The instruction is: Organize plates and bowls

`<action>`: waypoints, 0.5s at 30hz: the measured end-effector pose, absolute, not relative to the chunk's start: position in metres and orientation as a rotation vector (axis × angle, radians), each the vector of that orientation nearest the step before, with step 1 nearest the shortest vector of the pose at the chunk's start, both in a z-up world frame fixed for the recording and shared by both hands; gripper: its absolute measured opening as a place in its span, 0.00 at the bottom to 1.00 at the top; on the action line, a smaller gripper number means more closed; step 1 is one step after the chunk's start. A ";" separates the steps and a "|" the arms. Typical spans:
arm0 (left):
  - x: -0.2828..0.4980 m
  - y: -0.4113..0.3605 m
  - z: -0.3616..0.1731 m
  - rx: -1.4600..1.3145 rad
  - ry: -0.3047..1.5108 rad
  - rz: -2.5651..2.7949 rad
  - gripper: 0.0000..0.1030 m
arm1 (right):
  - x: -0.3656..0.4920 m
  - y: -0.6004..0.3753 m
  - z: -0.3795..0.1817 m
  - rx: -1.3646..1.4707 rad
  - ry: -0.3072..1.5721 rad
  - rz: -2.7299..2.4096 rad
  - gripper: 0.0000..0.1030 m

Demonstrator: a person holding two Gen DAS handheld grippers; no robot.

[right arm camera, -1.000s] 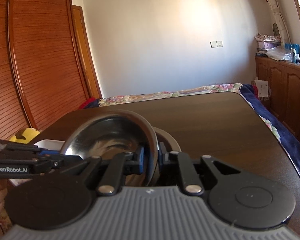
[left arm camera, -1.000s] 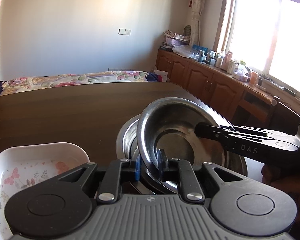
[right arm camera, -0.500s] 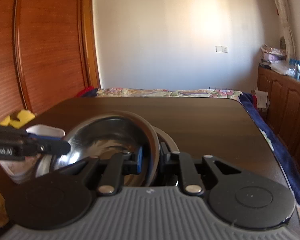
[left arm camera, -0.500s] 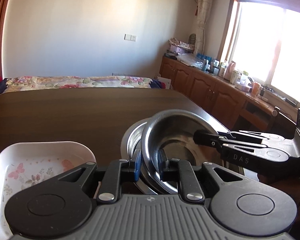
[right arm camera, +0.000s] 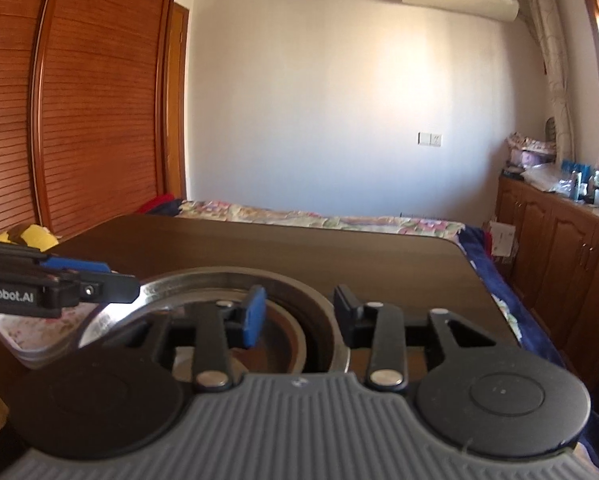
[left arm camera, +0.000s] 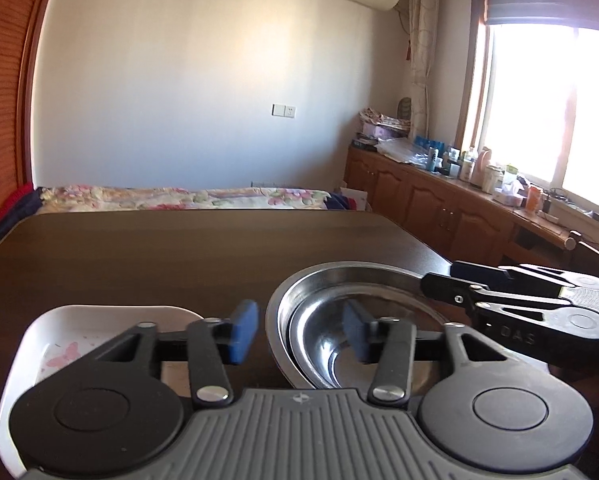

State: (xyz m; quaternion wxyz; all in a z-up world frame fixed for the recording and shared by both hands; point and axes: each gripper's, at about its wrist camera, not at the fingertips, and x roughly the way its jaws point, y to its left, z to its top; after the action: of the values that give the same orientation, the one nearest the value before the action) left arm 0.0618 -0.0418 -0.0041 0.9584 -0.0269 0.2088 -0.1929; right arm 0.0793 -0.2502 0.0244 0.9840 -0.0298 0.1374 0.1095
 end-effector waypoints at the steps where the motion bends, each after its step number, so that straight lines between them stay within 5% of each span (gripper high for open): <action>1: 0.062 -0.043 -0.005 -0.046 0.420 -0.385 0.61 | 0.079 -0.252 0.023 -0.056 0.271 0.215 0.43; 3: 0.064 -0.046 -0.006 -0.034 0.419 -0.373 0.79 | 0.077 -0.255 0.020 -0.039 0.260 0.204 0.53; 9: 0.065 -0.050 -0.014 -0.015 0.419 -0.358 0.94 | 0.081 -0.264 0.010 0.009 0.257 0.170 0.68; 15: 0.065 -0.057 -0.023 0.001 0.425 -0.363 0.95 | 0.088 -0.265 -0.003 0.043 0.258 0.175 0.72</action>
State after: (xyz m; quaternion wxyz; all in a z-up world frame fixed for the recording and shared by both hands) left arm 0.0647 -0.0571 -0.0227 0.9613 0.0005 0.2096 -0.1789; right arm 0.0875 -0.2654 -0.0030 0.9876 0.0213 0.1287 0.0873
